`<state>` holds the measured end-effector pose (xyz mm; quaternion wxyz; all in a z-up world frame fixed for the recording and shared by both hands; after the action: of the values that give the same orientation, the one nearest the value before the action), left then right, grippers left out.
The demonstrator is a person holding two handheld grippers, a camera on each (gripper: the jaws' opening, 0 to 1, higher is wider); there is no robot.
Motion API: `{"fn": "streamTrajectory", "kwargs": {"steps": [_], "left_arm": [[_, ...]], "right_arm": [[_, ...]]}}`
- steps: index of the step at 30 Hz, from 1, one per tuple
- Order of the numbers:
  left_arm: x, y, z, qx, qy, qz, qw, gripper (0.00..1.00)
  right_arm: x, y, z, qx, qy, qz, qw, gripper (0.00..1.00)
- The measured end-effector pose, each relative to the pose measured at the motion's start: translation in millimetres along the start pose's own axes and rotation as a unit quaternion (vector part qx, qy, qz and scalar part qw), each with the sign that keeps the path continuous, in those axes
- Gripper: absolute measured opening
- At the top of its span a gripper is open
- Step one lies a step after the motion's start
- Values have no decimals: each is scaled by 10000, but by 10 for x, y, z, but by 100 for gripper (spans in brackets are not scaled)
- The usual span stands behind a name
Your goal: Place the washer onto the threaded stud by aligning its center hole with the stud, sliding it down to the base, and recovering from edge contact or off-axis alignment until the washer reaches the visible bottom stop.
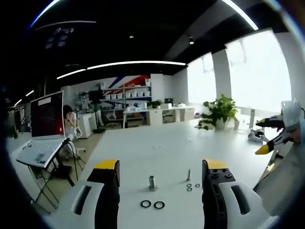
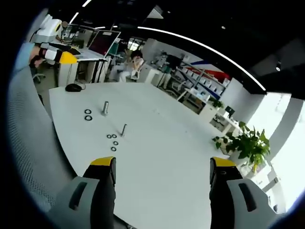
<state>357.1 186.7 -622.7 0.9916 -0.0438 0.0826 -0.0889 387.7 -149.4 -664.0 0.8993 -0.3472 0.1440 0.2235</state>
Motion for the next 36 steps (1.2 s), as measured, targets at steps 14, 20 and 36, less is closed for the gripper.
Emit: {"fn": "streamTrajectory", "kwargs": {"steps": [14,20,36], "left_arm": [[-20,-34,-73,346,205,-13,9992,68],[3,-23,-81,276,235,-7,9993,67],[17,26,-122,273,333,60,9991,65]], "right_arm": [[4,15,-32,55,48,109,9999,81],[26,15,-52,53,91,152,9998,81],[37,26,-32,37,88,161,9998,80]]}}
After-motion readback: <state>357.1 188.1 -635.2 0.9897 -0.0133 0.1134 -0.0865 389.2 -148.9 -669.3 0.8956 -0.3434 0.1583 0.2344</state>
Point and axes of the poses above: the point that each gripper's makers call its tool centre point, and the gripper's own axes: x roughly forward along the fingers, y roughly to its left, z roughly out of its top, the point moved 2 cm from there along -x, roughly backward along the fingers, and after that the axes turned 7 degrees about -x, right-handed, at the moved point
